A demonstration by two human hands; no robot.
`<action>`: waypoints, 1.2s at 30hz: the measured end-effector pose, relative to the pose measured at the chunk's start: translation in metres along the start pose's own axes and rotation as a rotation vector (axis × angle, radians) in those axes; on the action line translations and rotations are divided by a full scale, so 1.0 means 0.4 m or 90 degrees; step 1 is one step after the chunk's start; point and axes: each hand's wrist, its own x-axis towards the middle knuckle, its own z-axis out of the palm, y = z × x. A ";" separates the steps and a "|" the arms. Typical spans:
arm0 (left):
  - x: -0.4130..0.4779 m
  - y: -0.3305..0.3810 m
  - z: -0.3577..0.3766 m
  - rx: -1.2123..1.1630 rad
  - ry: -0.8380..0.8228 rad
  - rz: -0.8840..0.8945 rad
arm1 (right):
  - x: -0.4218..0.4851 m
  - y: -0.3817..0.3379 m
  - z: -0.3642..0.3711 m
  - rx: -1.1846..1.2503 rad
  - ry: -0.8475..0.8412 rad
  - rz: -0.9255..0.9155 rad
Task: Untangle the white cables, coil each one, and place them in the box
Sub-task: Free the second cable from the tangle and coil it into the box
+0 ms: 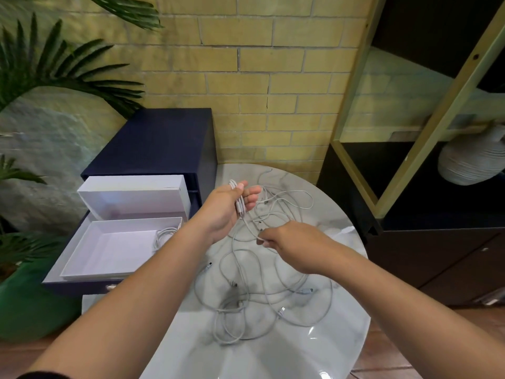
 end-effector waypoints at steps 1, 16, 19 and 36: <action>-0.002 -0.005 0.001 0.011 -0.005 -0.002 | 0.001 -0.001 -0.002 0.002 0.002 -0.004; -0.023 -0.052 -0.017 0.671 -0.167 0.045 | 0.004 0.016 -0.071 -0.056 0.092 0.004; -0.038 -0.048 -0.015 0.668 -0.204 0.002 | 0.008 0.025 -0.083 -0.040 0.139 -0.043; -0.071 0.006 0.008 0.306 -0.238 -0.075 | 0.004 0.067 -0.115 -0.020 0.386 -0.167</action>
